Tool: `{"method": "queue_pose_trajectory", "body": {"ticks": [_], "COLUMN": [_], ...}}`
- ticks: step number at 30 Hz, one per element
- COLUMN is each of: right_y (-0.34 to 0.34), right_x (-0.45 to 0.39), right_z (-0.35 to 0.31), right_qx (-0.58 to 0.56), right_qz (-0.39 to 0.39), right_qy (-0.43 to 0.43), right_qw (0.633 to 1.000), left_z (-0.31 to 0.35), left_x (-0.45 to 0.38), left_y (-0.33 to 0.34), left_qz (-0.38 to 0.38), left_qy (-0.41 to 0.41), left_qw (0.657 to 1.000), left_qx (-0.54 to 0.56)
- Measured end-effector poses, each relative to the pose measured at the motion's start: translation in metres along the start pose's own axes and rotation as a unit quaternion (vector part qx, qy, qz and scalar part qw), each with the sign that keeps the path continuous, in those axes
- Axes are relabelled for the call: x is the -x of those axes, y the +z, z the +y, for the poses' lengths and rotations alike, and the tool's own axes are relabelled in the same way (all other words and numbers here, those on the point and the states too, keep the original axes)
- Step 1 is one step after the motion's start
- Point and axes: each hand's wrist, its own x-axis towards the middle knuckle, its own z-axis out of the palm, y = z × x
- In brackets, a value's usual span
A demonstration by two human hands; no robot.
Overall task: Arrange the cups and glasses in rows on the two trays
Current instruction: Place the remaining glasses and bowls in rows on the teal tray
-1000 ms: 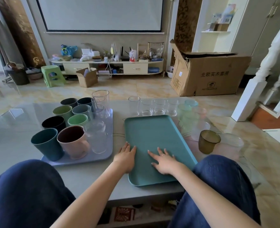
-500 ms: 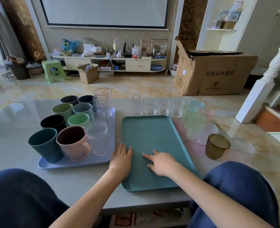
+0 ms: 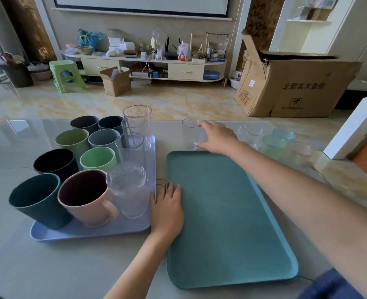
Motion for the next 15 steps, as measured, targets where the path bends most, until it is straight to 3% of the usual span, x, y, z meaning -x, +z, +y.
{"method": "queue_pose_trajectory", "body": {"ticks": [3, 9, 15], "right_y": [0.007, 0.03, 0.038], "right_x": [-0.042, -0.094, -0.096], "right_z": [-0.007, -0.015, -0.019], "right_qx": [0.062, 0.07, 0.016], "right_qz": [-0.021, -0.072, 0.004], "right_qy": [0.006, 0.049, 0.008], "right_qw": [0.998, 0.994, 1.0], "left_z": [0.001, -0.001, -0.001], "left_x": [0.001, -0.003, -0.004], "left_y": [0.003, 0.007, 0.011], "left_qz": [-0.008, 0.004, -0.011], "left_qy": [-0.008, -0.003, -0.001], "left_qw": [1.0, 1.0, 1.0], "left_qx": [-0.005, -0.007, -0.009]}}
